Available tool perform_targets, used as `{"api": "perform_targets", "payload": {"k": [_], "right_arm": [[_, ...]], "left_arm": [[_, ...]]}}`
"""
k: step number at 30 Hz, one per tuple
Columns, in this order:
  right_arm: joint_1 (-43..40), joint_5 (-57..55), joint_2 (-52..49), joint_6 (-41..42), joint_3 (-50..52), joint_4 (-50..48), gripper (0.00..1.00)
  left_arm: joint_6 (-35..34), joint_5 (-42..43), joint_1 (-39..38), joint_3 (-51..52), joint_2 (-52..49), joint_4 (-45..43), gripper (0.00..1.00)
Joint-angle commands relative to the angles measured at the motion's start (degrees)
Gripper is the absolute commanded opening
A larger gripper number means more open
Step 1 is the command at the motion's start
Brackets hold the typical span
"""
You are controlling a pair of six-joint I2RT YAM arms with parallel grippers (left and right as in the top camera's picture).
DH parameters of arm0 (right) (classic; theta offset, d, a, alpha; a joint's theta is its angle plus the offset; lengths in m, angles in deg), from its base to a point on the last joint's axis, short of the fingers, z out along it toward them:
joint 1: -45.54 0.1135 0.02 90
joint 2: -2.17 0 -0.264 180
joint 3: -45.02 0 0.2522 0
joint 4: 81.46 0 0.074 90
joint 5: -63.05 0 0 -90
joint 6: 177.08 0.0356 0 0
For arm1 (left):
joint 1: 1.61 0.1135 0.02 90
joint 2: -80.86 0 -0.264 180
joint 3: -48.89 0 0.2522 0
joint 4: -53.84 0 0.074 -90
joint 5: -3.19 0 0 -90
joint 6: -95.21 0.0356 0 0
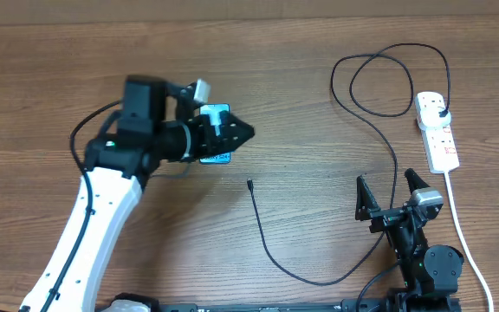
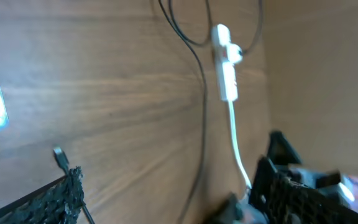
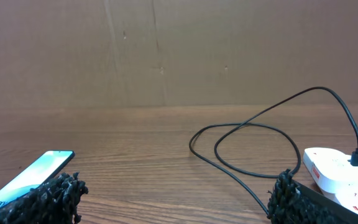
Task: Plug charger to phone and switch on socket
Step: 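Move the left gripper forward over the phone and lower onto it, then close the left gripper on the phone's edge and grip it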
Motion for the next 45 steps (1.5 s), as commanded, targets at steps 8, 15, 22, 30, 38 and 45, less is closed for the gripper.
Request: {"api": "perform_targets", "payload": {"k": [8,15,22,30,38,45], "right_arm": [[0.3,-0.3,0.6,0.2,0.6,-0.3,1.00],[0.3,-0.3,0.6,0.2,0.6,-0.3,1.00],[0.3,-0.3,0.6,0.2,0.6,-0.3,1.00],[0.3,-0.3,0.6,0.2,0.6,-0.3,1.00],[0.3,-0.3,0.6,0.2,0.6,-0.3,1.00],[0.3,-0.3,0.6,0.2,0.6,-0.3,1.00]], "left_arm": [[-4.6,-36.0,-7.1,-11.4,-5.0,7.3,0.97],[-4.3,-39.7,-7.1,-15.6,-14.6,9.1,1.00],[-6.4,-45.7,-7.2,-17.9,-22.7,13.2,1.00],[0.3,-46.0,-7.2,-17.9,-28.7,10.9,1.00],[4.9,-46.5,-7.1,-17.9,-35.0,7.6,1.00],[9.3,-46.6,-7.2,-17.9,-38.4,5.6,1.00]]}}
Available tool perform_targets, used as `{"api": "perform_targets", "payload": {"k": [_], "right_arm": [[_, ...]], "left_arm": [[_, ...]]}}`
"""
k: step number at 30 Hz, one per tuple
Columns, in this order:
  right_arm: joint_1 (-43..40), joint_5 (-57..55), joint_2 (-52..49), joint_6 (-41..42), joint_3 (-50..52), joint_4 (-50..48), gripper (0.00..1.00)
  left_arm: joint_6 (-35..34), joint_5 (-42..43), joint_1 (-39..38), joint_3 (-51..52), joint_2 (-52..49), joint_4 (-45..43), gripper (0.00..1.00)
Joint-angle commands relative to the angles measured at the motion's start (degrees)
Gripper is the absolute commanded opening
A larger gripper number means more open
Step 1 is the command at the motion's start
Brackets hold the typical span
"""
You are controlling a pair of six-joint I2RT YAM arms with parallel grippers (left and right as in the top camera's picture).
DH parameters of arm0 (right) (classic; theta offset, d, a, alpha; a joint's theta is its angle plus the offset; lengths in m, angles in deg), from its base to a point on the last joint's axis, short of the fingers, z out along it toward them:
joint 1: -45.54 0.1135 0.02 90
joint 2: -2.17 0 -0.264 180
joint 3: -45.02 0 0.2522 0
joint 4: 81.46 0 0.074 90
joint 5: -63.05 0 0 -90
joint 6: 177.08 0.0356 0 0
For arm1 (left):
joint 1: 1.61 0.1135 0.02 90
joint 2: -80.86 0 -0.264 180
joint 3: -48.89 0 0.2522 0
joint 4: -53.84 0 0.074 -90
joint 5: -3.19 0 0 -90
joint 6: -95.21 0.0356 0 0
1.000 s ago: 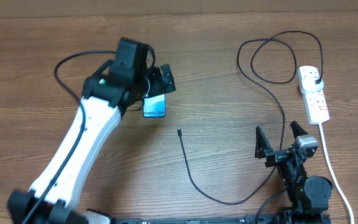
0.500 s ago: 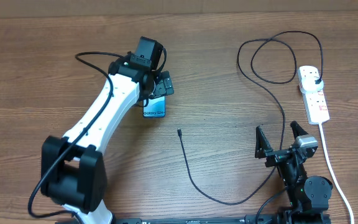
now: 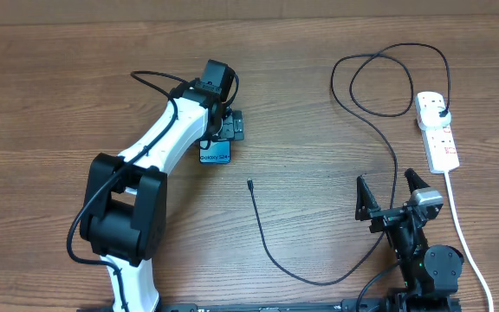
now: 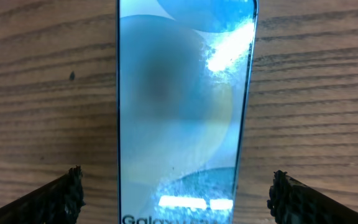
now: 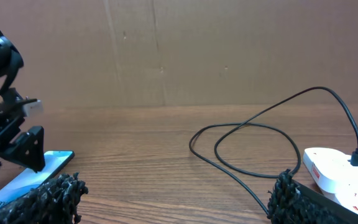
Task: Plug charger to phone and switch on socket
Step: 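Close the left gripper on the phone's edge and grip it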
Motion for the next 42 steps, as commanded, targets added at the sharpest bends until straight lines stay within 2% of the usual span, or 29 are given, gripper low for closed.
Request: {"api": "perform_targets", "payload": {"k": [1,9,19,30,33,42], "right_arm": [[0.3,-0.4,0.6,0.2,0.6,-0.3,1.00],[0.3,-0.4,0.6,0.2,0.6,-0.3,1.00],[0.3,-0.4,0.6,0.2,0.6,-0.3,1.00],[0.3,-0.4,0.6,0.2,0.6,-0.3,1.00],[0.3,-0.4,0.6,0.2,0.6,-0.3,1.00],[0.3,-0.4,0.6,0.2,0.6,-0.3,1.00]], "left_arm": [[3.6,-1.3,-0.4,-1.5,-1.7,-0.9,1.00],[3.5,-3.1,-0.3,-1.5,-4.6,-5.0,1.00],[3.5,-3.8,-0.3,-1.5,-8.0,-5.9,1.00],[2.6,1.2,-0.3,-1.5,-9.2,-6.2,1.00],[0.0,1.4,-0.3,-1.5,-9.2,-5.9,1.00],[-0.1,1.2,-0.3,-1.5,-9.2,-5.6,1.00]]}}
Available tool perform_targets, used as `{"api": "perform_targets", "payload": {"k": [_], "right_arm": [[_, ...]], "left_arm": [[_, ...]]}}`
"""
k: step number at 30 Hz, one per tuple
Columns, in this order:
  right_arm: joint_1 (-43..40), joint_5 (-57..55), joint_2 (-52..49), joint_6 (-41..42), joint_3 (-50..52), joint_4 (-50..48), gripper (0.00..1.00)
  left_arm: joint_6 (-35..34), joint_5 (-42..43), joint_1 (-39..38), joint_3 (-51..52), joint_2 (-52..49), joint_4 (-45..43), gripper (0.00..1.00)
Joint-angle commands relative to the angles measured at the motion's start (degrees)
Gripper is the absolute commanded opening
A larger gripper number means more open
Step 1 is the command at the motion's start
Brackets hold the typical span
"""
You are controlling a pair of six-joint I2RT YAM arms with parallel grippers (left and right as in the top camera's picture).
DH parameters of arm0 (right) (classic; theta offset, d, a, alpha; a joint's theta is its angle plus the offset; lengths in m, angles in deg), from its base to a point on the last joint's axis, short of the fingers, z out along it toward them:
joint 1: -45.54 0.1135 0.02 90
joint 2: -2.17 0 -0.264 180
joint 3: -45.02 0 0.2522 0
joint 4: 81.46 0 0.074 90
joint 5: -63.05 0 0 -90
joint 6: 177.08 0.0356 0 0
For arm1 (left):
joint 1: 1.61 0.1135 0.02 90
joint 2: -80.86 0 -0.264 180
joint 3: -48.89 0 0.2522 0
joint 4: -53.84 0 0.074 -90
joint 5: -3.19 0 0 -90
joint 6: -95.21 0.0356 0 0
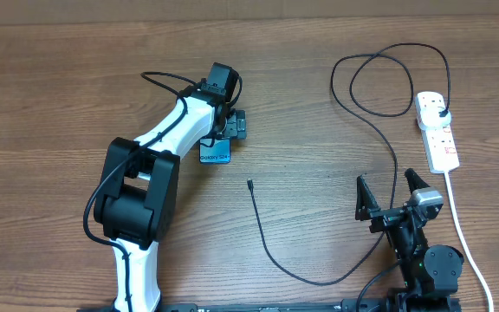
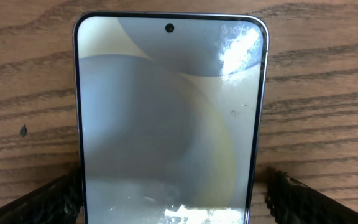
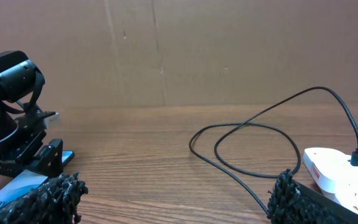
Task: Plug charger to phone and switch on socket
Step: 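Close the left gripper on the phone's edge and grip it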
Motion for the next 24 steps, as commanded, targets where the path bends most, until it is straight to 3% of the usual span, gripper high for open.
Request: {"api": "perform_targets", "payload": {"k": [1,24], "right_arm": [[0.3,-0.4,0.6,0.2,0.6,-0.3,1.00],[0.3,-0.4,0.6,0.2,0.6,-0.3,1.00]], "left_arm": [[-1.2,1.6,-0.3,-0.2,-2.4,1.0,1.00],[2.4,-0.5,0.4,-0.1,-2.4,1.8,1.00]]}}
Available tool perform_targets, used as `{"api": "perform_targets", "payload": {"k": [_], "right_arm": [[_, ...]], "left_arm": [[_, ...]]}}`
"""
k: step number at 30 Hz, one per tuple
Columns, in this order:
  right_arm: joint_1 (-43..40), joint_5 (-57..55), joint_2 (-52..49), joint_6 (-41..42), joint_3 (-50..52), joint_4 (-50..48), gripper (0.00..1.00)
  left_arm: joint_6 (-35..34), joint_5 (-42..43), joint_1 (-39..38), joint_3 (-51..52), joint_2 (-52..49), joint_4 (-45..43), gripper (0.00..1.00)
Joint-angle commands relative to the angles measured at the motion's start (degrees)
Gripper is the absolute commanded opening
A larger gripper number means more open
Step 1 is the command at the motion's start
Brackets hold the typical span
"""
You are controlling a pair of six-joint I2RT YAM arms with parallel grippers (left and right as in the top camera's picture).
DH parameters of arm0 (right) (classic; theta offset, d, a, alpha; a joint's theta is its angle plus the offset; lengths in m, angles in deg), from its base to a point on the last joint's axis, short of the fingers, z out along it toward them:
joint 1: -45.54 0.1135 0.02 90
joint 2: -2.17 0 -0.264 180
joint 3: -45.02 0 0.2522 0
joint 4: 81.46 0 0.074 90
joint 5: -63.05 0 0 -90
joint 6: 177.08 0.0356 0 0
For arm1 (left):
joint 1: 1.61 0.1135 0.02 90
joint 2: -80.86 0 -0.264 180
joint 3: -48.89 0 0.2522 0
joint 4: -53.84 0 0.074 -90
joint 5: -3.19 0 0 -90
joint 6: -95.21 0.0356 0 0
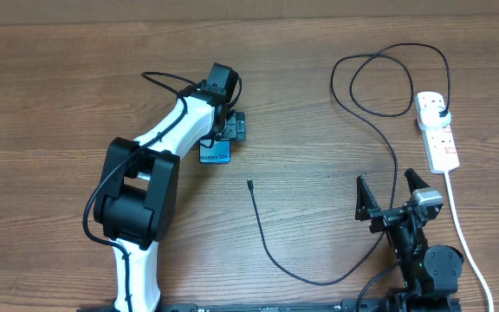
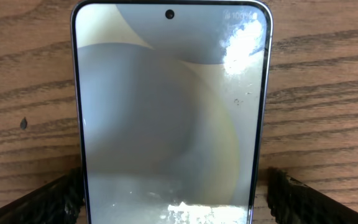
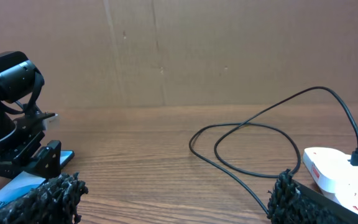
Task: Plug charger to phone and switch on socket
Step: 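Close the left gripper on the phone's edge and grip it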
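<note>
A phone (image 2: 166, 112) with a lit screen lies flat on the wooden table (image 1: 59, 104). Its lower end (image 1: 217, 154) shows in the overhead view. My left gripper (image 2: 176, 183) points straight down over it and is open, one finger at each long edge. The black charger cable (image 1: 271, 251) lies loose, its free tip (image 1: 249, 184) below and right of the phone. Its other end sits in the white socket strip (image 1: 437, 132) at the far right. My right gripper (image 1: 392, 201) rests open near the front edge, holding nothing.
The cable makes loops (image 1: 379, 82) at the back right, near the strip. The strip's white lead (image 1: 468, 243) runs down to the front edge past my right arm. A brown wall (image 3: 179, 50) stands behind the table.
In the left wrist view the phone looks a little larger and higher in the frame, so my left gripper is slightly nearer to it. The right arm has not moved.
At first my left gripper lay turned sideways by the phone, its camera looking across to the strip. Then it pointed down, open, above the phone's screen. After that it was lower, with the phone filling the gap between the fingers, as now.
</note>
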Motion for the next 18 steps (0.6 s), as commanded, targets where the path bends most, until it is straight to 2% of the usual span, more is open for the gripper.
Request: {"api": "perform_targets", "payload": {"k": [1,5,12,18], "right_arm": [[0.3,-0.4,0.6,0.2,0.6,-0.3,1.00],[0.3,-0.4,0.6,0.2,0.6,-0.3,1.00],[0.3,-0.4,0.6,0.2,0.6,-0.3,1.00],[0.3,-0.4,0.6,0.2,0.6,-0.3,1.00]], "left_arm": [[1.4,-0.4,0.4,0.1,-2.4,0.4,1.00],[1.4,-0.1,0.5,0.1,-2.5,0.4,0.98],[1.4,0.1,0.4,0.1,-2.5,1.0,0.72],[1.2,0.8,0.4,0.1,-2.5,1.5,0.72]]}}
